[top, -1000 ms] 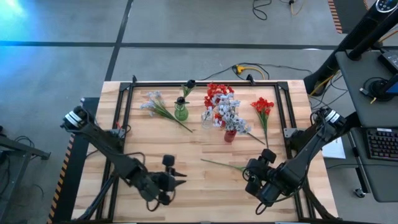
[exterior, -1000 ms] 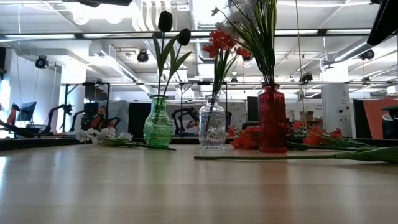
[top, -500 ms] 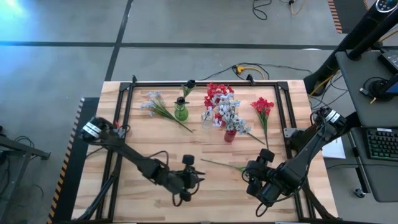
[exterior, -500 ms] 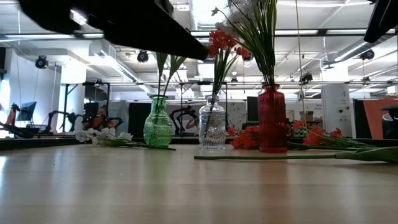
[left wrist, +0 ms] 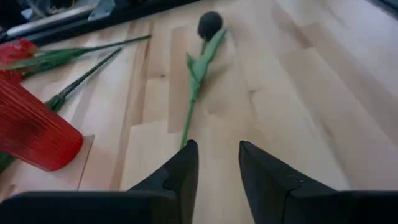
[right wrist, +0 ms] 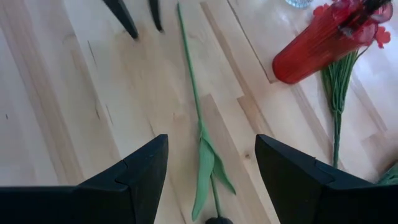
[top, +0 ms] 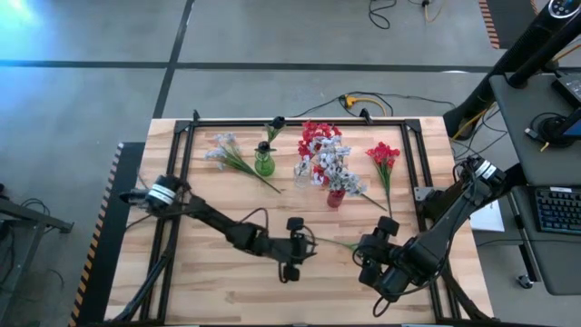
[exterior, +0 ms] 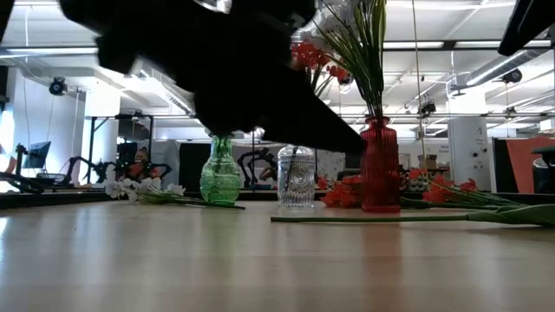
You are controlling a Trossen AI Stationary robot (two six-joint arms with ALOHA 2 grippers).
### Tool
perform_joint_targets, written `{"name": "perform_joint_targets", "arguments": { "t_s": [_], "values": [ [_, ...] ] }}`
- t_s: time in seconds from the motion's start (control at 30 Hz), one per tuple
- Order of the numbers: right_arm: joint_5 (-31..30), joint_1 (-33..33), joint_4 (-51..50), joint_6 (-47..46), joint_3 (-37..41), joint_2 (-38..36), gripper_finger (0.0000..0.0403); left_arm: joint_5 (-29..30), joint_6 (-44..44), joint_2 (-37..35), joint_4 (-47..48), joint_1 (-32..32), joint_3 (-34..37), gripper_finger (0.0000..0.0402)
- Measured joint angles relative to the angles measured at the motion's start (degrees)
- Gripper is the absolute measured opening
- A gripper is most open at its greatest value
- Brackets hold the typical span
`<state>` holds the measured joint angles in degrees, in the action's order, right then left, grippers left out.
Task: Sort flowers into vase by color
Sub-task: Put the black tulip into the green vase
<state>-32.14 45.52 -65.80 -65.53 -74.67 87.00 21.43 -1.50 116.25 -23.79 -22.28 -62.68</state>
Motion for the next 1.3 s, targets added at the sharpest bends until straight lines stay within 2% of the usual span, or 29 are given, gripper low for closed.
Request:
{"name": "perform_joint_targets", "arguments": {
  "t_s": [0.3, 0.47, 0.77, 1.03, 1.17, 1.3],
  "values": [
    [0.0, 0.0, 1.0, 0.1, 0.0, 0.0, 0.0233, 0.1, -0.9, 8.8, 0.7, 3.4, -7.6, 0.0196],
    [0.0, 0.0, 1.1, 0.2, 0.0, 0.0, 0.0233, -1.7, -2.3, 12.0, 2.0, 4.1, -10.6, 0.0214],
    [-0.2, 0.0, 1.9, 0.2, 0.0, 0.0, 0.0233, -2.4, -2.2, 14.0, 1.8, 5.5, -12.8, 0.0196],
    [-0.5, 0.0, 2.1, 0.2, 0.0, 0.0, 0.0233, -7.1, -0.7, 14.0, 1.4, 7.8, -12.2, 0.0172],
    [-0.5, 0.0, 2.1, 0.2, 0.0, 0.0, 0.0233, -8.7, -0.8, 14.0, 1.3, 8.0, -12.0, 0.0147],
    [-0.6, 0.0, 2.1, 0.2, 0.0, 0.0, 0.0233, -9.3, -0.5, 14.1, 1.4, 8.0, -11.9, 0.0102]
  ]
}}
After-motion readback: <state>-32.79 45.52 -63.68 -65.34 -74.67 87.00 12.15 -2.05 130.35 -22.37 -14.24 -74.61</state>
